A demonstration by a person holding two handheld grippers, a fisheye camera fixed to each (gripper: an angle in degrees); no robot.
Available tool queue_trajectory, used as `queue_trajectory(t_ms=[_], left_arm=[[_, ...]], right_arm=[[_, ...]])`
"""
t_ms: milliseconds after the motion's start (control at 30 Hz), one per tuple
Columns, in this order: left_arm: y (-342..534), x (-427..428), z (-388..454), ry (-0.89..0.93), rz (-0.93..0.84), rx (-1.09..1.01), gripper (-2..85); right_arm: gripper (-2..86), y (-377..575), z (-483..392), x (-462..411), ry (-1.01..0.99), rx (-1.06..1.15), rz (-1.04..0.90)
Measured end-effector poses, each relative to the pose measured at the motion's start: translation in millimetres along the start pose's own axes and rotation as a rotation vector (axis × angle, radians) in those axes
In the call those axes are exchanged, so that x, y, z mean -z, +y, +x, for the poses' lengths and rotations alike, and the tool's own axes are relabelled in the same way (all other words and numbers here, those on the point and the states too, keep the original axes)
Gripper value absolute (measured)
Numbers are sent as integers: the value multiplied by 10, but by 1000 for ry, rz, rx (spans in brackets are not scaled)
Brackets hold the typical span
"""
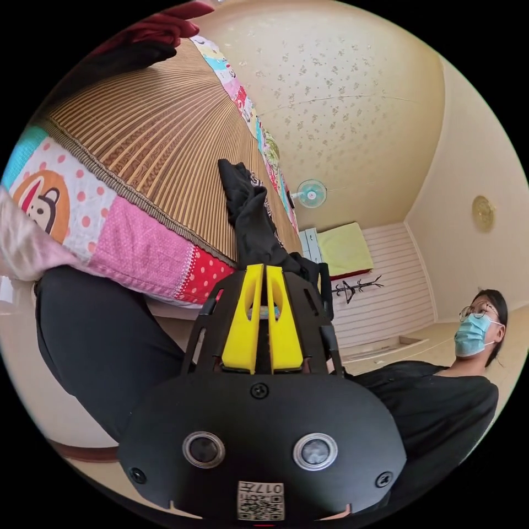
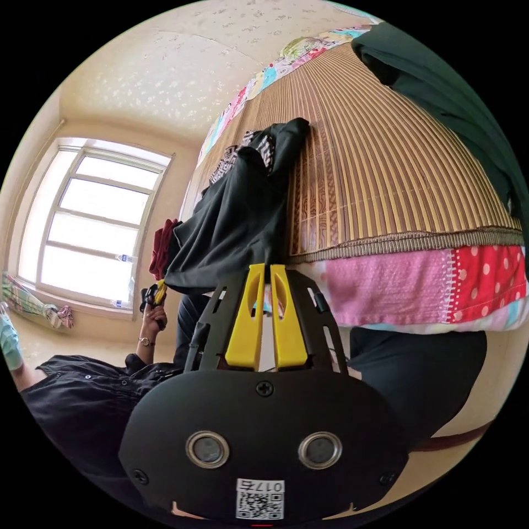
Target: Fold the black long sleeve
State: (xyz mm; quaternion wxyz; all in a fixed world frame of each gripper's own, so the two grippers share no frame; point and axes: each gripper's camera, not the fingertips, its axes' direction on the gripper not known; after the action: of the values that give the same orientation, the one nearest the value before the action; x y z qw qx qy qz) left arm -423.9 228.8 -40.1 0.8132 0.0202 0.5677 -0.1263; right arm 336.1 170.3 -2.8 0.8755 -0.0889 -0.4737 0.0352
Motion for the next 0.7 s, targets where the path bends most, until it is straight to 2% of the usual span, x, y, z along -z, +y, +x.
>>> queue_trajectory(t_ms=[67, 167, 267, 367, 533, 700], left_arm=[[-42, 86, 112, 95, -5, -50, -8], [-109, 180, 365, 213, -13, -119, -8], [-127, 298, 668, 375, -48, -212, -9], [40, 416, 818, 436, -151, -237, -9], [606, 542, 549, 382, -244, -88, -9], [878, 606, 21, 356, -62, 107, -9]], right_arm=[[23, 71, -9, 293, -182, 42, 91], [18, 107, -119, 652, -348, 90, 151], [15, 157, -296, 989, -488, 158, 149], [16, 330, -379, 1280, -592, 210, 111], [15, 838, -251, 1446, -572, 130, 73], [12, 1030, 100, 1265, -460, -84, 124]])
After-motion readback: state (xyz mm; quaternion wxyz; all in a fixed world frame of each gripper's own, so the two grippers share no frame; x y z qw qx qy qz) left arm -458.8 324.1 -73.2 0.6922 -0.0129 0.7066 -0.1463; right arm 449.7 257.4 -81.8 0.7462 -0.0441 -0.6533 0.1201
